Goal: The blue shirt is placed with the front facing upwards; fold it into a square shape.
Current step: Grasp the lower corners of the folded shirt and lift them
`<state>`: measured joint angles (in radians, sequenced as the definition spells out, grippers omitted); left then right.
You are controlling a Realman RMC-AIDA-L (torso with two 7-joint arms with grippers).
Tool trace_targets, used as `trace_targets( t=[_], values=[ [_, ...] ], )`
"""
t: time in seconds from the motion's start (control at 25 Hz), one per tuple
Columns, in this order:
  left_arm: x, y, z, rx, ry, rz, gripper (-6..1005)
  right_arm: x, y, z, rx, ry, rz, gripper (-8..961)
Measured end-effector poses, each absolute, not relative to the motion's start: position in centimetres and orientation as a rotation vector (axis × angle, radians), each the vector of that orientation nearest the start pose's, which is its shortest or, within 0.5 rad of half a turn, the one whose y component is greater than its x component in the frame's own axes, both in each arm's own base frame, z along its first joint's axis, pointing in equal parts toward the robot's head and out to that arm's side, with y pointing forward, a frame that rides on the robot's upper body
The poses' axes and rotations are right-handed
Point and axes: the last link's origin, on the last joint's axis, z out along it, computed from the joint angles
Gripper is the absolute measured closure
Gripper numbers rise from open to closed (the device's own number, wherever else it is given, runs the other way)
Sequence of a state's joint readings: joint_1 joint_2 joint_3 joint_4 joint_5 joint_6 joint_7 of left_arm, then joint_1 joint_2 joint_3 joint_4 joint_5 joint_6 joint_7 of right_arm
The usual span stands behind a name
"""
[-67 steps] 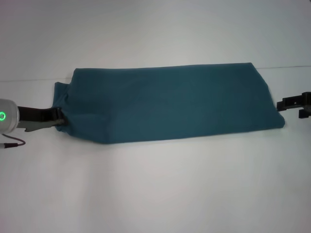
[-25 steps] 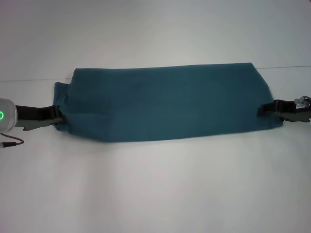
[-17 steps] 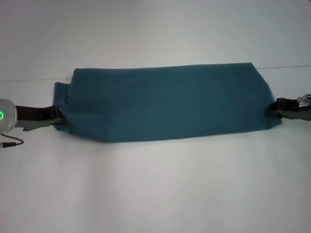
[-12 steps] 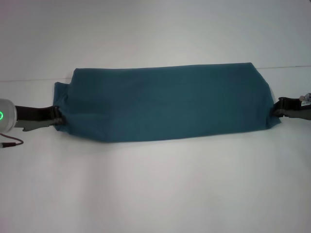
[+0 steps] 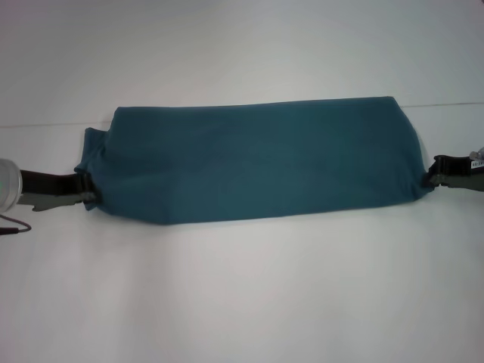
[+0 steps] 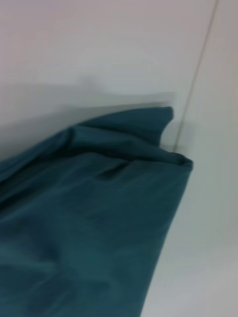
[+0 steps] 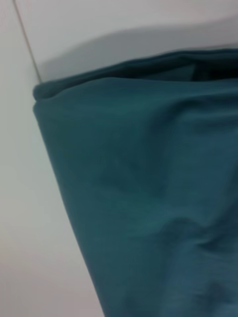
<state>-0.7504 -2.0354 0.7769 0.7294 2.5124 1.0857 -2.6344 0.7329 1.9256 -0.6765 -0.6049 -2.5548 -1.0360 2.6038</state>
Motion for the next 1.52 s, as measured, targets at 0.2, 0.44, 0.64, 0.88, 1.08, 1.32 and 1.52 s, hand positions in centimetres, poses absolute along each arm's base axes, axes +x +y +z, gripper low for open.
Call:
trace_targets(
  t=[0.2,0.44,0.64,0.88,1.08,1.32,1.52],
  values=[
    [-27.2,41.9,2.5,-1.993,-1.666,-0.171,986,31.8,41.8,6.8,-1.845,1.708,0.165,950],
    [-27.6,40.9,3.3,-2.001,-1.689,-0.158,987,31.7,40.8,6.8,-1.89,1.748,0.132,948],
    [-27.9,40.1,3.8,-2.011,-1.71,-0.144,987,31.7,40.1,6.9,-1.921,1.773,0.111,947],
    [-28.7,38.3,4.4,-2.012,-1.755,-0.122,987,31.9,38.4,6.8,-1.96,1.826,0.073,946],
    [-29.5,36.5,4.7,-2.011,-1.799,-0.101,986,32.1,37.3,6.6,-1.988,1.854,0.007,946],
    [-30.3,35.1,4.8,-2.005,-1.845,-0.087,986,32.2,36.4,6.2,-2.012,1.874,-0.075,945],
    [-30.6,34.8,5.0,-2.006,-1.846,-0.113,987,32.2,36.3,6.4,-2.006,1.868,-0.06,945]
  ],
)
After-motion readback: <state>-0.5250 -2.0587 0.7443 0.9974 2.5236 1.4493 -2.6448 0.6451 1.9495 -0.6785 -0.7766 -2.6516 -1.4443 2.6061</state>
